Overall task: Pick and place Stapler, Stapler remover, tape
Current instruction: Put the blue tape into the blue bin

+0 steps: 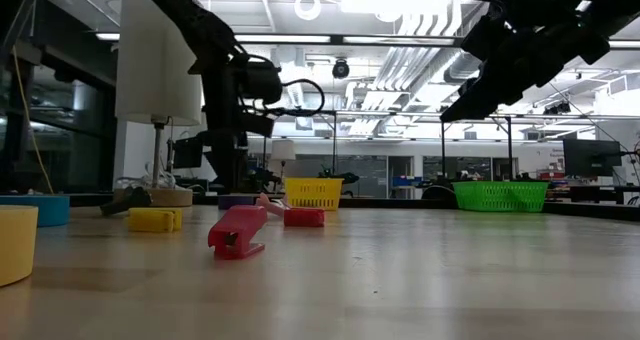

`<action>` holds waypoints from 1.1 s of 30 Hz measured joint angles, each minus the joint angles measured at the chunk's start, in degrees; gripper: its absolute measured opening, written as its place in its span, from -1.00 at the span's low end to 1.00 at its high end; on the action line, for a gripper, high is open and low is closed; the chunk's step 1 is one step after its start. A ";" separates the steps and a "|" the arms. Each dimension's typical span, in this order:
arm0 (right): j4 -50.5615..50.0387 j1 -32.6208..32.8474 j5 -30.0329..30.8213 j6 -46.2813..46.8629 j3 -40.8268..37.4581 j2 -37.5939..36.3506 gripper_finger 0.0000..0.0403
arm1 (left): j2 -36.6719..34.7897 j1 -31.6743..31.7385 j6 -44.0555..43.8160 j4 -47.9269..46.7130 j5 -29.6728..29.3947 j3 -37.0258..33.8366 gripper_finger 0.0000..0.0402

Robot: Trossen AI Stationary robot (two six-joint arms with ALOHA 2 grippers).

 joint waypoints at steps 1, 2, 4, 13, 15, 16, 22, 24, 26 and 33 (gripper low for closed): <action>0.00 0.27 0.12 0.00 0.00 0.00 -0.24 | 0.01 0.47 0.79 0.32 0.37 -0.22 -0.13; 0.00 0.59 0.46 0.00 0.00 0.00 -0.24 | 0.02 1.06 1.27 0.35 0.35 -0.34 -0.13; 0.00 1.11 1.03 -0.01 0.00 0.00 -0.24 | 0.03 2.33 1.48 0.47 0.21 -0.35 -0.13; 0.00 2.23 2.42 -0.09 0.01 0.02 -0.24 | 0.03 4.77 5.60 0.81 3.93 -0.35 -0.13; 0.00 2.23 2.42 -0.09 0.02 0.04 -0.24 | 0.03 4.62 5.97 0.83 4.75 -0.35 -0.13; 0.00 2.23 2.42 -0.06 0.02 0.04 -0.24 | 0.03 4.61 5.97 0.94 4.73 -0.35 -0.13; 0.03 2.23 2.42 0.17 0.02 0.04 -0.24 | 1.87 4.62 5.96 2.34 3.36 -0.38 -0.13; 0.04 2.23 2.41 0.20 0.02 0.04 -0.24 | 3.54 4.62 6.10 3.26 2.94 -0.38 -0.13; 0.08 2.23 2.40 0.20 0.02 0.04 -0.24 | 5.00 4.60 6.27 3.63 2.46 -0.36 -0.13; 0.28 2.23 2.40 0.40 0.02 0.04 -0.24 | 6.39 3.82 5.66 4.21 2.10 -0.22 -0.17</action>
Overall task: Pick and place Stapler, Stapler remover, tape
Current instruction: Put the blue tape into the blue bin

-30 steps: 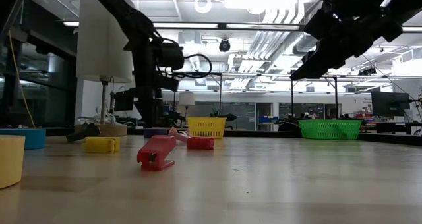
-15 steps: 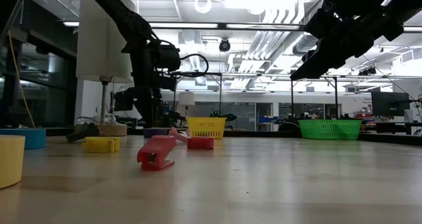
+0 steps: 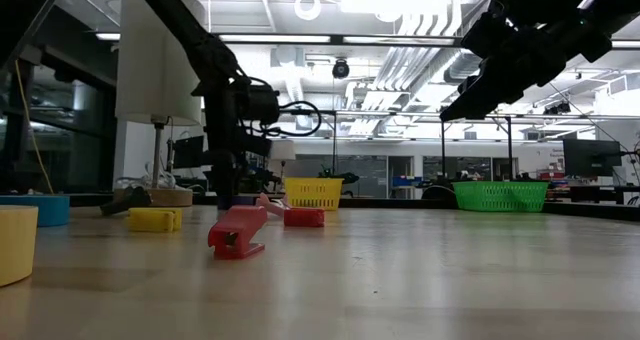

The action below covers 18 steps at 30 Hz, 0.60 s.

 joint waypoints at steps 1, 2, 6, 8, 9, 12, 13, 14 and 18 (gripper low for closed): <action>0.00 0.00 0.01 -0.01 0.00 0.00 -0.24 | -0.01 -0.07 -0.17 -0.05 -0.09 0.00 -0.20; 0.00 0.00 0.00 -0.02 0.00 0.00 -0.24 | -0.13 -0.06 -0.20 -0.18 -0.10 -0.02 -0.25; -0.02 0.00 0.02 -0.05 0.00 0.00 -0.24 | -0.17 -0.43 -1.17 -1.00 0.01 -0.04 -0.55; 0.01 0.00 0.01 -0.05 0.00 0.00 -0.24 | -0.16 -0.66 -1.26 -1.43 0.83 -0.04 -0.74; -0.01 0.00 0.00 -0.05 0.00 0.00 -0.24 | -0.17 -0.82 -1.26 -1.65 1.28 -0.04 -0.82; 0.00 0.00 0.02 -0.01 0.00 0.00 -0.24 | -0.13 -1.35 -1.09 -2.64 2.74 -0.02 -0.83; 0.00 0.00 0.00 -0.01 0.00 0.00 -0.24 | -0.08 -1.48 -1.15 -3.31 2.90 0.14 -0.83; -0.01 0.00 0.00 -0.01 0.00 0.00 -0.24 | 0.00 -1.93 -1.26 -4.36 3.58 0.40 -0.83; 0.33 0.00 -0.01 0.00 0.02 0.00 -0.24 | 0.16 -4.86 -2.34 -11.03 7.11 2.33 -0.83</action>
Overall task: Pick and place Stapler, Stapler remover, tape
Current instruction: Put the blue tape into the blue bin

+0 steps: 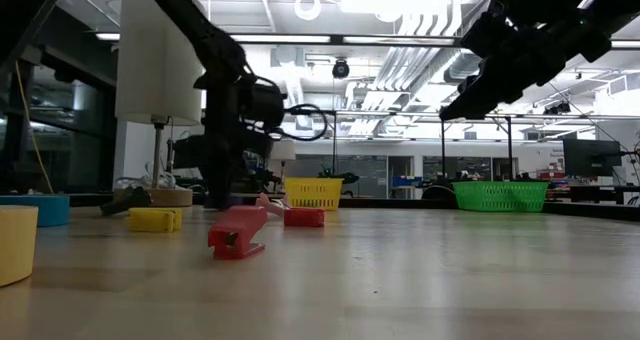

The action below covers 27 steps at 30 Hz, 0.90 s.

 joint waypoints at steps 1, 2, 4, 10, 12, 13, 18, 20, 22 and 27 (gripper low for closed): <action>0.27 0.00 -0.08 0.16 0.00 0.00 -0.24 | 0.12 -0.96 -0.01 -0.83 0.97 0.72 -0.83; 0.53 0.00 -0.30 0.65 0.00 0.00 -0.24 | 0.17 -2.00 -0.01 -1.64 1.50 1.42 -0.83; 1.42 0.00 -0.78 1.07 0.00 0.16 -0.24 | 0.15 -4.11 -0.01 -3.10 1.49 3.05 -0.83; 6.30 0.00 -2.57 1.04 0.00 2.69 -0.24 | 0.10 -10.89 1.17 -3.83 1.10 9.40 -0.83; 8.61 0.00 -2.30 0.88 0.00 4.32 -0.24 | 0.05 -12.62 1.90 -3.67 1.30 12.12 -0.83; 9.76 0.00 -1.87 0.61 0.00 5.19 -0.24 | 0.04 -13.35 2.44 -3.48 1.70 13.41 -0.83; 14.75 0.02 0.90 -1.07 0.09 10.05 -0.24 | -2.76 -14.41 4.17 -0.71 8.63 17.12 -0.83; 16.62 0.10 1.68 -1.78 0.09 11.92 -0.24 | -4.80 -14.22 4.13 1.59 13.52 17.01 -0.83; 19.70 0.66 2.90 -2.24 0.09 13.99 -0.24 | -6.87 -14.17 4.19 4.76 18.19 15.88 -0.83; 32.08 3.99 7.60 -4.81 0.09 19.39 -0.24 | -10.82 -14.28 3.89 15.31 27.82 10.71 -0.83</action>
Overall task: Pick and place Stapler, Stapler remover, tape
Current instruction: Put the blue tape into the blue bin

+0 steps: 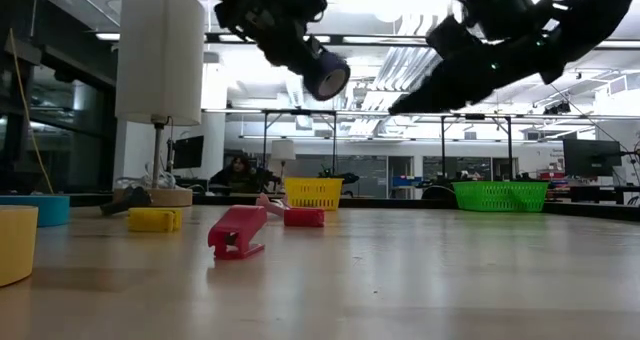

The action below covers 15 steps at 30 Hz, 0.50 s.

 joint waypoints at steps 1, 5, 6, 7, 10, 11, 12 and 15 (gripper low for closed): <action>3.32 0.71 0.74 -0.49 0.00 1.01 -0.24 | -0.50 0.00 -0.59 2.54 1.22 -1.27 -0.83; 15.07 3.43 3.04 -1.78 0.00 4.41 -0.24 | -1.21 0.02 -3.48 13.01 6.03 -5.69 -0.83; 17.40 4.03 3.85 -1.89 0.00 5.23 -0.24 | -1.44 0.07 -4.32 15.65 7.66 -6.76 -0.83; 19.20 4.62 4.76 -1.98 0.00 5.93 -0.24 | -1.59 0.06 -5.17 18.25 8.77 -7.51 -0.83; 22.38 6.24 7.95 -2.63 0.00 7.70 -0.24 | -1.69 0.04 -6.77 24.77 9.28 -9.24 -0.83; 22.94 6.75 9.20 -2.74 0.00 8.10 -0.24 | -1.69 0.02 -7.54 25.90 9.37 -9.74 -0.83; 23.15 7.24 10.38 -2.84 0.00 8.42 -0.24 | -1.65 0.02 -8.15 27.06 9.28 -10.12 -0.83; 24.76 8.27 11.81 -2.98 -0.04 9.29 -0.24 | -1.65 0.02 -8.86 29.79 9.41 -10.62 -0.83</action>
